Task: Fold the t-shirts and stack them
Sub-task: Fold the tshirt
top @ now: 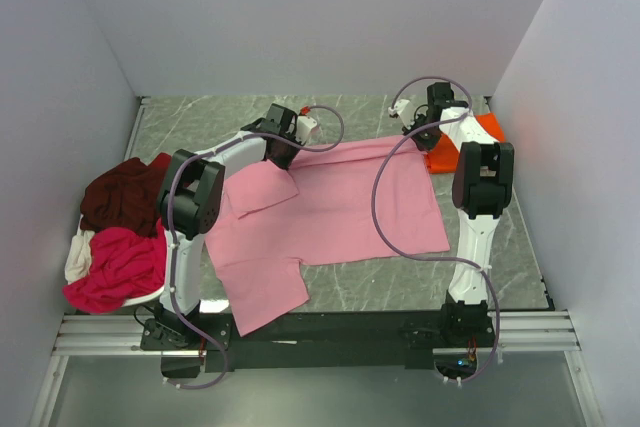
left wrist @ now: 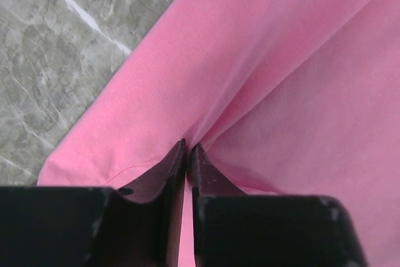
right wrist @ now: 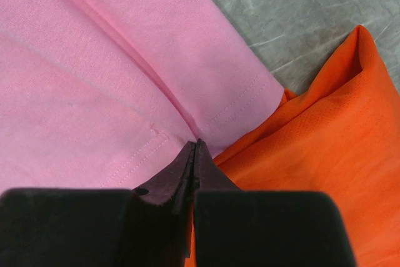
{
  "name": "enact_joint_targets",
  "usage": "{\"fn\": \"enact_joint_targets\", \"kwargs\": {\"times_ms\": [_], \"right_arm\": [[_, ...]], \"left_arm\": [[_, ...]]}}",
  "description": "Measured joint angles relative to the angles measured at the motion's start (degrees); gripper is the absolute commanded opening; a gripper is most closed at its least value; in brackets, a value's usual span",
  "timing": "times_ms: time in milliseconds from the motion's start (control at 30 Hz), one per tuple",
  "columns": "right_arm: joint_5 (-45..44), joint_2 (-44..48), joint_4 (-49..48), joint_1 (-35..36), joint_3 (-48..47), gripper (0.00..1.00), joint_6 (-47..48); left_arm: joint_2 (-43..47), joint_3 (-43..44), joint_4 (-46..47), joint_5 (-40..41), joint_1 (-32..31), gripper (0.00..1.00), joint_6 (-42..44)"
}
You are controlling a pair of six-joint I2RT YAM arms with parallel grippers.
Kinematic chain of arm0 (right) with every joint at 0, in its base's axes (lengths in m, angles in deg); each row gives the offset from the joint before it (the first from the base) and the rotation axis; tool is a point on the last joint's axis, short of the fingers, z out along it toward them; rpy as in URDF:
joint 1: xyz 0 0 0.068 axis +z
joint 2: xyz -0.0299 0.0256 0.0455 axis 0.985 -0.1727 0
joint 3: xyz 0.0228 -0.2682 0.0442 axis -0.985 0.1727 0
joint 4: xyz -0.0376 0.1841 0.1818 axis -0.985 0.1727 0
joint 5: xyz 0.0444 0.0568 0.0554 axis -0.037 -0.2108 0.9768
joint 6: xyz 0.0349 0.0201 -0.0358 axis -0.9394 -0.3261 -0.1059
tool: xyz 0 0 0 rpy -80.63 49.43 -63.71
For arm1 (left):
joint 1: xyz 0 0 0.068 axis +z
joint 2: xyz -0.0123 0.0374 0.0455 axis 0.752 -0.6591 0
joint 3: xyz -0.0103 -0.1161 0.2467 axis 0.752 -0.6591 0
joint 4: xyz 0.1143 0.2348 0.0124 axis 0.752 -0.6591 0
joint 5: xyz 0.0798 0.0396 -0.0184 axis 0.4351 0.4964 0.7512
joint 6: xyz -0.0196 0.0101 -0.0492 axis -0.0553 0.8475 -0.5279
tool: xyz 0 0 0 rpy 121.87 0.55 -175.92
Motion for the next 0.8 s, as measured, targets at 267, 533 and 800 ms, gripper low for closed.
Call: {"fn": "enact_joint_targets", "kwargs": {"times_ms": [267, 533, 800], "right_arm": [[0.1, 0.0, 0.5, -0.2, 0.0, 0.39, -0.7], [6.9, 4.6, 4.1, -0.9, 1.2, 0.49, -1.2], [20.1, 17.6, 6.0, -0.9, 7.0, 0.39, -1.9]], "left_arm": [[0.6, -0.6, 0.0, -0.3, 0.1, 0.59, -1.8], [20.4, -14.1, 5.6, 2.6, 0.9, 0.99, -4.6], [37.4, -19.4, 15.6, -6.5, 13.8, 0.67, -17.3]]}}
